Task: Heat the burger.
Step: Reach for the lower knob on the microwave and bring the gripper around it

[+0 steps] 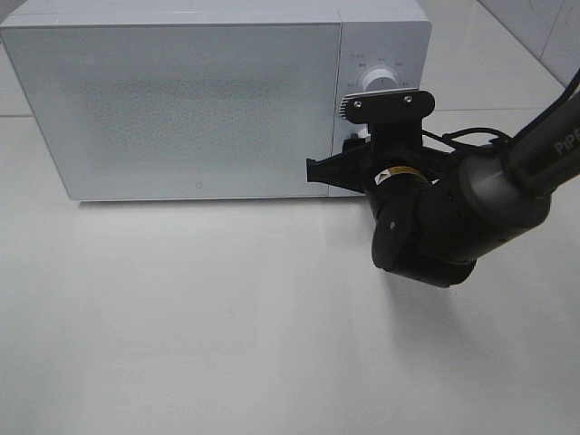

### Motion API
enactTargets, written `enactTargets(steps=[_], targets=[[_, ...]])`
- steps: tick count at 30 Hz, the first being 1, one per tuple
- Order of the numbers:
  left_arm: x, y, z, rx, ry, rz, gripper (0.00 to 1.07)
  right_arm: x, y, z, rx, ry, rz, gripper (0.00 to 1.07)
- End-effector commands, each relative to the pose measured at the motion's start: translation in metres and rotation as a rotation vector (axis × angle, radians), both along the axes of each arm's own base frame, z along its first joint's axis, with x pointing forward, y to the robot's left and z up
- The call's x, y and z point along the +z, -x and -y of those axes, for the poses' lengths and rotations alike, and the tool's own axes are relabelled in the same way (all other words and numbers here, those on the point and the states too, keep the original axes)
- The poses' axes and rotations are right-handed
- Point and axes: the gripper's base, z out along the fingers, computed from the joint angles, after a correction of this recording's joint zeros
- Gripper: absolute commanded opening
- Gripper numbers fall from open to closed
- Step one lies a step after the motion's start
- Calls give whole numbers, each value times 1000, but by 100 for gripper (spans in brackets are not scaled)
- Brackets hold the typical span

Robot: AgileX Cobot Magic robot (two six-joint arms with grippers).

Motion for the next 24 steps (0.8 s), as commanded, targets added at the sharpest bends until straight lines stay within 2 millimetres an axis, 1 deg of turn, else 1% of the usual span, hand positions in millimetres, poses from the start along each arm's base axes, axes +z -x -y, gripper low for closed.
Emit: enactTargets(steps=[1, 2, 3, 4, 5, 6, 7, 8, 9, 10, 11, 13, 14, 15, 16, 17, 18, 19, 20, 21, 22, 24], targets=[[0, 2, 0, 5, 3, 21, 98, 13, -5, -6, 38, -57, 98, 2], [0, 2, 0, 5, 3, 21, 98, 13, -5, -7, 29, -144, 95, 2], [0, 2, 0, 5, 3, 21, 98, 13, -5, -7, 29, -144, 95, 2], [0, 2, 0, 5, 3, 21, 98, 13, -5, -8, 37, -180, 95, 2], [0, 2, 0, 5, 3, 21, 98, 14, -5, -11, 50, -273, 97, 2], [0, 2, 0, 5, 3, 21, 98, 14, -5, -11, 50, -273, 97, 2], [0, 2, 0, 5, 3, 21, 98, 15, -4, -12, 58, -308, 99, 2], [0, 2, 0, 5, 3, 21, 98, 16, -4, -14, 62, -407, 98, 2], [0, 2, 0, 5, 3, 21, 98, 16, -4, -14, 62, -407, 98, 2], [0, 2, 0, 5, 3, 21, 98, 16, -4, -15, 62, -464, 93, 2], [0, 2, 0, 5, 3, 21, 98, 16, -4, -15, 62, -464, 93, 2], [0, 2, 0, 5, 3, 21, 98, 16, -3, -18, 68, -678, 69, 2], [0, 2, 0, 5, 3, 21, 98, 16, -3, -18, 68, -678, 69, 2], [0, 2, 0, 5, 3, 21, 98, 16, -2, -18, 65, -741, 65, 2], [0, 2, 0, 5, 3, 21, 98, 17, -2, -18, 49, -867, 47, 1], [0, 2, 0, 5, 3, 21, 98, 17, -2, -18, 49, -867, 47, 1], [0, 2, 0, 5, 3, 21, 98, 17, -1, -20, 49, -976, 31, 0], [0, 2, 0, 5, 3, 21, 98, 17, -1, -20, 49, -976, 31, 0], [0, 2, 0, 5, 3, 21, 98, 18, -1, -21, 51, -1043, 25, 0], [0, 2, 0, 5, 3, 21, 98, 20, -1, -22, 55, -1160, 18, 0], [0, 2, 0, 5, 3, 21, 98, 20, -1, -22, 55, -1160, 18, 0], [0, 2, 0, 5, 3, 21, 98, 25, -1, -23, 70, -1300, 27, 0]])
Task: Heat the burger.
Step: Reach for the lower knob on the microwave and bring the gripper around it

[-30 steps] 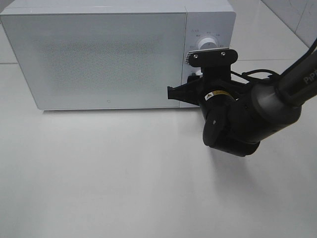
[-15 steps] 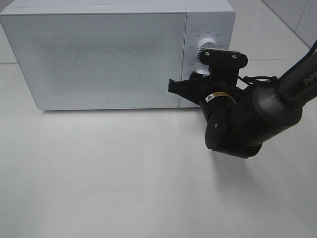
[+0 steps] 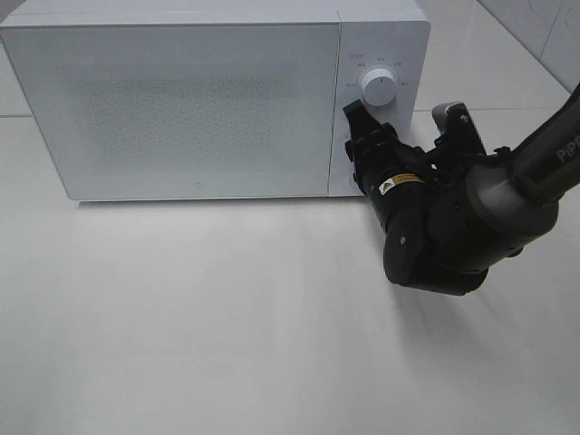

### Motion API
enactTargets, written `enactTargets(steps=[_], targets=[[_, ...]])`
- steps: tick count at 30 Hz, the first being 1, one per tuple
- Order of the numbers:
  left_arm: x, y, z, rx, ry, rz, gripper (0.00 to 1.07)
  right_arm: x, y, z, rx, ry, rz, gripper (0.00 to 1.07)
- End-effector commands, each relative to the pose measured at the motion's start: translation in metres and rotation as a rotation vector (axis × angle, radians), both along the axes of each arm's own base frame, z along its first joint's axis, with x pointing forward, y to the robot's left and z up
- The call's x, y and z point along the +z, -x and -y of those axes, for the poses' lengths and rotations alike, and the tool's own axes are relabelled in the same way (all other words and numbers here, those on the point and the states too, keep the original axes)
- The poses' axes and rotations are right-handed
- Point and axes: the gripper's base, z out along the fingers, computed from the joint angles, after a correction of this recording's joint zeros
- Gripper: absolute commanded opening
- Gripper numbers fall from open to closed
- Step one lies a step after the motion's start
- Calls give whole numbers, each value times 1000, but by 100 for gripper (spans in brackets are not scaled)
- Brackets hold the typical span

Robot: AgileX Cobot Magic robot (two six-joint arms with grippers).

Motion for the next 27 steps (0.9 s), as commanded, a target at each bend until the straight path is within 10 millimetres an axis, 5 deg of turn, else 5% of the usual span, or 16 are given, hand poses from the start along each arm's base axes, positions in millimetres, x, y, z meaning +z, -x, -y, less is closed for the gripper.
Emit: enactTargets(steps=[1, 18, 27], targets=[[0, 2, 0, 5, 3, 21, 98, 29, -4, -25, 180, -139, 194, 0], [0, 2, 0, 5, 3, 21, 98, 38, -3, -27, 179, -598, 202, 0], [0, 2, 0, 5, 3, 21, 98, 38, -3, -27, 176, -631, 195, 0]])
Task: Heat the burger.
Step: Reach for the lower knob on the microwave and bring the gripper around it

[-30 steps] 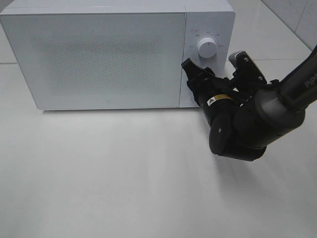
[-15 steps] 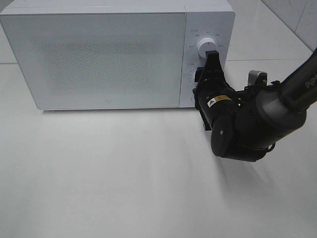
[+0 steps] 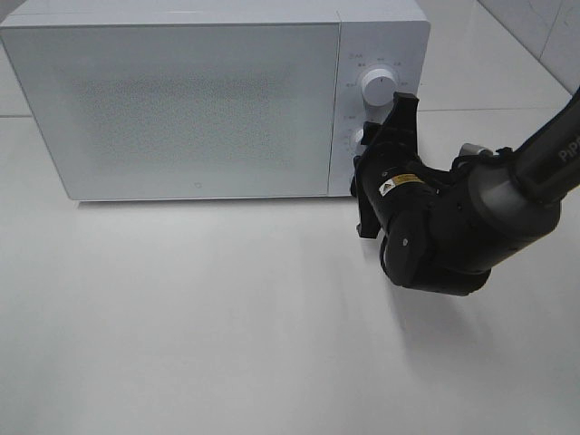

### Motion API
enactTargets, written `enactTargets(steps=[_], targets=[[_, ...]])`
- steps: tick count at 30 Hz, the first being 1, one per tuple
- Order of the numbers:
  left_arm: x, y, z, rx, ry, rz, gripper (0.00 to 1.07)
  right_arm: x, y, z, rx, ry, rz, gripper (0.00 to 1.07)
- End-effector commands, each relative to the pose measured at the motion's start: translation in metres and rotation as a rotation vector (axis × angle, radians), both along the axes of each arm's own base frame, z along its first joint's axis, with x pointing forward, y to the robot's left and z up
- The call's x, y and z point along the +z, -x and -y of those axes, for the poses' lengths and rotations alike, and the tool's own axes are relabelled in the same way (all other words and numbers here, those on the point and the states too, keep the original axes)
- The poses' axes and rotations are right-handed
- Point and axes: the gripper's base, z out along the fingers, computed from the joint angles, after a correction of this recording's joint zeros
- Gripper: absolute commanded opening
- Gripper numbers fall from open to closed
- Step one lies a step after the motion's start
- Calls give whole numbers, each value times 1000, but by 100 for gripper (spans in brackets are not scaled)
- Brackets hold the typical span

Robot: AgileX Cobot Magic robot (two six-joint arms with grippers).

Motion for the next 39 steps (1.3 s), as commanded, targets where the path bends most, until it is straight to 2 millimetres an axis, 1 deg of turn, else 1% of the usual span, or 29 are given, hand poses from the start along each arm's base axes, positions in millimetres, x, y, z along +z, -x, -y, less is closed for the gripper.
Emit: enactTargets(steps=[1, 11, 17, 19, 29, 30, 33, 34, 35, 36, 37, 38, 39], targets=[[0, 2, 0, 5, 3, 21, 98, 39, -3, -26, 194, -28, 315, 0], [0, 2, 0, 5, 3, 21, 98, 39, -3, -26, 190, -29, 313, 1], [0, 2, 0, 5, 3, 21, 98, 38, -4, -24, 162, -40, 306, 5], [0, 2, 0, 5, 3, 21, 98, 38, -4, -22, 145, -68, 298, 7], [0, 2, 0, 5, 3, 21, 98, 37, -4, -22, 139, -75, 290, 11], [0, 2, 0, 5, 3, 21, 98, 37, -5, -21, 126, -73, 285, 14], [0, 2, 0, 5, 3, 21, 98, 37, -5, -20, 124, -65, 285, 15], [0, 2, 0, 5, 3, 21, 98, 37, -5, -20, 120, -49, 287, 20], [0, 2, 0, 5, 3, 21, 98, 36, -5, -19, 109, -41, 284, 27], [0, 2, 0, 5, 3, 21, 98, 36, -5, -19, 109, -41, 284, 27], [0, 2, 0, 5, 3, 21, 98, 36, -5, -18, 103, -38, 276, 32], [0, 2, 0, 5, 3, 21, 98, 34, -6, -17, 92, -30, 258, 39], [0, 2, 0, 5, 3, 21, 98, 34, -6, -17, 92, -30, 258, 39]])
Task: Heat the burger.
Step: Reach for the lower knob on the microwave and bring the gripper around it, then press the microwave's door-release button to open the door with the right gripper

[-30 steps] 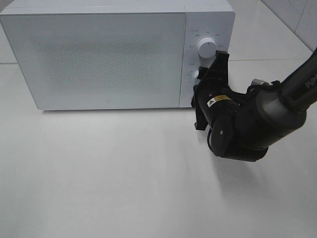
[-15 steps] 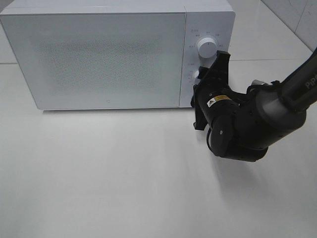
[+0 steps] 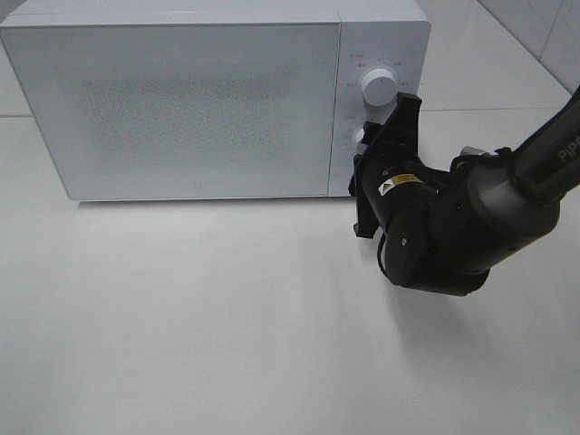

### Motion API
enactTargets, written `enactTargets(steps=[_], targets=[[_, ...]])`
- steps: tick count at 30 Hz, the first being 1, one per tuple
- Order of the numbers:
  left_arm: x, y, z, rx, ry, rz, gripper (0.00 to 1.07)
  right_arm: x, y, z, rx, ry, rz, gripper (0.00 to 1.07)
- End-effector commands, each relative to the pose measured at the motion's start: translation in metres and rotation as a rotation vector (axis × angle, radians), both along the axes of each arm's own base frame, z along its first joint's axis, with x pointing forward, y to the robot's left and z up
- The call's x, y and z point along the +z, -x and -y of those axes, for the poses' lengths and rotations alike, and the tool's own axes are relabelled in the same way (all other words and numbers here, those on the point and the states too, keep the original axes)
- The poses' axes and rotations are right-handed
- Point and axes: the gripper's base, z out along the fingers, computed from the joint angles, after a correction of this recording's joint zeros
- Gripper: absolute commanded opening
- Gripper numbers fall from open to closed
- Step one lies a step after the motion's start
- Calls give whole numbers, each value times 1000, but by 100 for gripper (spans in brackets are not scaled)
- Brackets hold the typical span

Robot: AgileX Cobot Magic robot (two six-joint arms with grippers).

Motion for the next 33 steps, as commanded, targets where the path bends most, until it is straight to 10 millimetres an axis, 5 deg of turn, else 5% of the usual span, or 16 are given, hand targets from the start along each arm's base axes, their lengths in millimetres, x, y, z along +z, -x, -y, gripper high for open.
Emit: enactTargets(steps=[1, 23, 33], targets=[[0, 2, 0, 5, 3, 21, 98, 33, -6, -17, 97, 9, 258, 42], [0, 2, 0, 5, 3, 21, 98, 22, -3, -24, 188, 137, 127, 70], [0, 2, 0, 5, 3, 21, 98, 30, 24, -21, 446, 482, -2, 70]])
